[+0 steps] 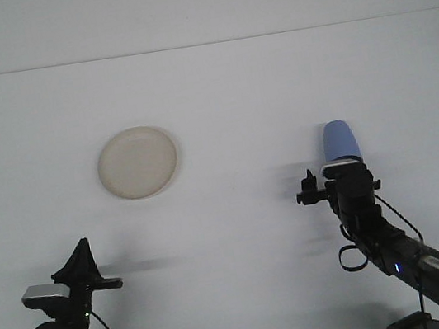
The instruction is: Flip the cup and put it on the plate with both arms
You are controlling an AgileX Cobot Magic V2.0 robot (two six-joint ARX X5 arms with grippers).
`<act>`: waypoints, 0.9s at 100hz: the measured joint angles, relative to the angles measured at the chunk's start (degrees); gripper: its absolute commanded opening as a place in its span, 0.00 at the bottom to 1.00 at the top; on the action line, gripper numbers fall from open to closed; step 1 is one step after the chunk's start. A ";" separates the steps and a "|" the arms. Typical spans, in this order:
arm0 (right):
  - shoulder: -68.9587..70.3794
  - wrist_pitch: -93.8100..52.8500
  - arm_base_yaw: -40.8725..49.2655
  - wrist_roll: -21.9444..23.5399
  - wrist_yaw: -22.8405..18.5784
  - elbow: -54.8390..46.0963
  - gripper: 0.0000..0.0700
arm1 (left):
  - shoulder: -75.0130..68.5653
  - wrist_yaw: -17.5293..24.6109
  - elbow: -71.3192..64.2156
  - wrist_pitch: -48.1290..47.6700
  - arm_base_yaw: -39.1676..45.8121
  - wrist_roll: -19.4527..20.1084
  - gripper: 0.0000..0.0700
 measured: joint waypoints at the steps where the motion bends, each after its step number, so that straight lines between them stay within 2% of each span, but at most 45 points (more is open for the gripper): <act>1: 0.39 0.44 0.00 0.04 0.00 0.00 0.74 | 0.00 0.00 0.00 0.00 0.00 0.00 0.02; 40: 10.03 11.10 -3.43 0.92 -0.50 0.07 0.74 | 0.00 0.00 0.00 0.00 0.00 0.00 0.02; 57: 11.21 11.39 -6.47 0.90 -2.08 1.88 0.74 | 0.00 0.00 0.00 0.02 0.00 0.00 0.02; 69: 12.87 12.76 -8.28 0.87 -5.01 3.72 0.73 | 0.00 0.00 0.00 0.00 0.00 0.00 0.02; 73: 13.44 12.85 -8.70 0.87 -5.46 4.26 0.66 | 0.00 0.00 0.00 0.00 0.00 0.00 0.02; 77: 13.90 12.96 -8.96 0.87 -5.81 4.68 0.51 | 0.00 0.00 0.00 0.00 0.00 0.00 0.02; 87: 14.29 12.96 -9.22 0.87 -5.92 5.14 0.01 | 0.00 0.00 0.00 0.00 0.00 0.00 0.02; 90: 14.32 12.96 -9.25 0.87 -5.99 5.20 0.00 | 0.00 0.00 0.00 0.02 0.00 0.00 0.02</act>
